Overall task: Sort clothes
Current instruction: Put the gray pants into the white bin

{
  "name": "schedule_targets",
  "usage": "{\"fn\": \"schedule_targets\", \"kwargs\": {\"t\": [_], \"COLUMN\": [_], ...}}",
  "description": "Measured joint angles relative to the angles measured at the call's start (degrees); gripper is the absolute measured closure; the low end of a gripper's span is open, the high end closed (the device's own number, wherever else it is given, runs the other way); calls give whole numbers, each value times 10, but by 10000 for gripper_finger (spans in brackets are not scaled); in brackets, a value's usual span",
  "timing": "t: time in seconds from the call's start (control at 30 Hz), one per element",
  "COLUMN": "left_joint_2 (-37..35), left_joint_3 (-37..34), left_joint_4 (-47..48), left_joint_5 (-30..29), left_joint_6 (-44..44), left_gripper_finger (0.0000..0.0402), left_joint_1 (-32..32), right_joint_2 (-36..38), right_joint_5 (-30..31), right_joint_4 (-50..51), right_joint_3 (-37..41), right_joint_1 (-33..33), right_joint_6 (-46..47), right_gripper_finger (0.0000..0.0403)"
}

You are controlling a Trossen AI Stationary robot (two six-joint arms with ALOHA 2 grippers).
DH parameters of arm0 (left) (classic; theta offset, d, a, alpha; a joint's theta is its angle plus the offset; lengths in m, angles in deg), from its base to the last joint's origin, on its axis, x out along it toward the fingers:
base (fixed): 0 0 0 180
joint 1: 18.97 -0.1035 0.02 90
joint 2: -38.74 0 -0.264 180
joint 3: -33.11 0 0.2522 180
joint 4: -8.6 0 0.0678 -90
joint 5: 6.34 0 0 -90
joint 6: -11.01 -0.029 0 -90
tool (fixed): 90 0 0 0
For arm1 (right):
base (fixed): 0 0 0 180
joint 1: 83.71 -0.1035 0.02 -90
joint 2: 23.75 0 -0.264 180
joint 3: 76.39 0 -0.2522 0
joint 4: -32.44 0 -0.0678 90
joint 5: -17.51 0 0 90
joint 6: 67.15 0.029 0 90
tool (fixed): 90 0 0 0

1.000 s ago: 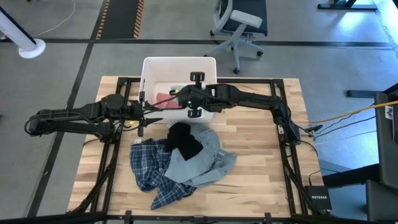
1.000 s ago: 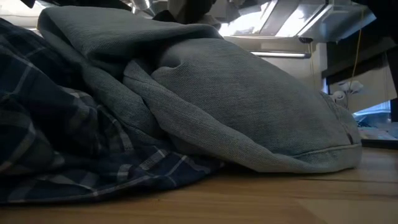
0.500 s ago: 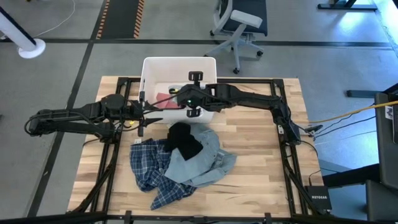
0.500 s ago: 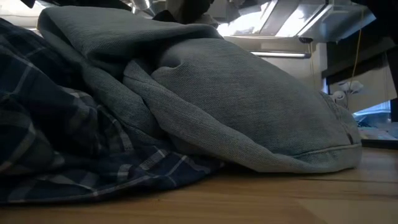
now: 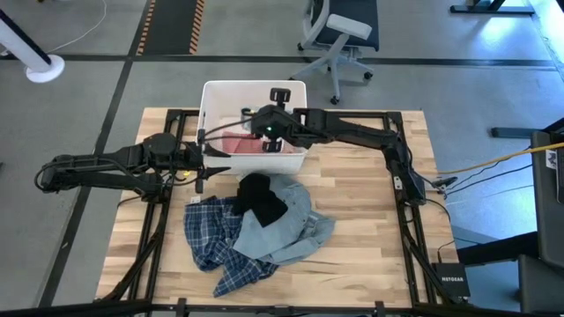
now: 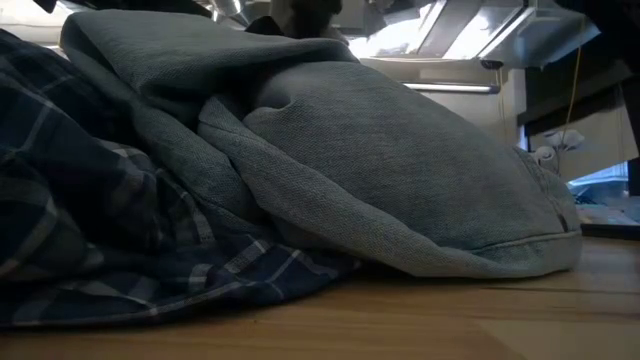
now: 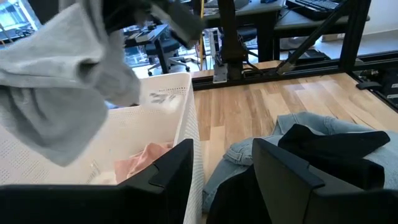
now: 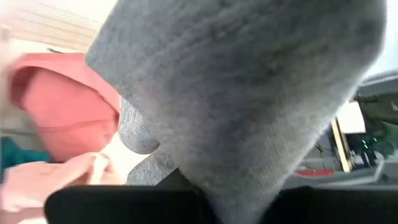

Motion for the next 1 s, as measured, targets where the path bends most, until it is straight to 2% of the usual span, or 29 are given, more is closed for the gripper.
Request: {"fn": "schedule_targets", "kwargs": {"t": [0.3,0.47,0.6,0.73,0.9,1.0], "left_joint_2": [0,0,0,0,0,0], "left_joint_3": [0,0,0,0,0,0], "left_joint_4": [0,0,0,0,0,0], "left_joint_5": [0,0,0,0,0,0], "left_joint_6": [-2,-2,-2,1,1,1], "left_gripper_finger": [242,242,242,242,242,242], "left_joint_1": [0,0,0,0,0,0], "right_joint_2": [0,0,0,-1,-1,-1], "right_joint_5": [2,-1,-49,-106,-126,-174], "right_joint_4": [-19,-16,3,31,68,88], "right_joint_3": [0,0,0,0,0,0], "right_joint_1": [20,19,20,20,28,46], "right_joint_6": [43,68,106,127,201,250], "right_gripper_finger": [359,302,241,199,181,180]}}
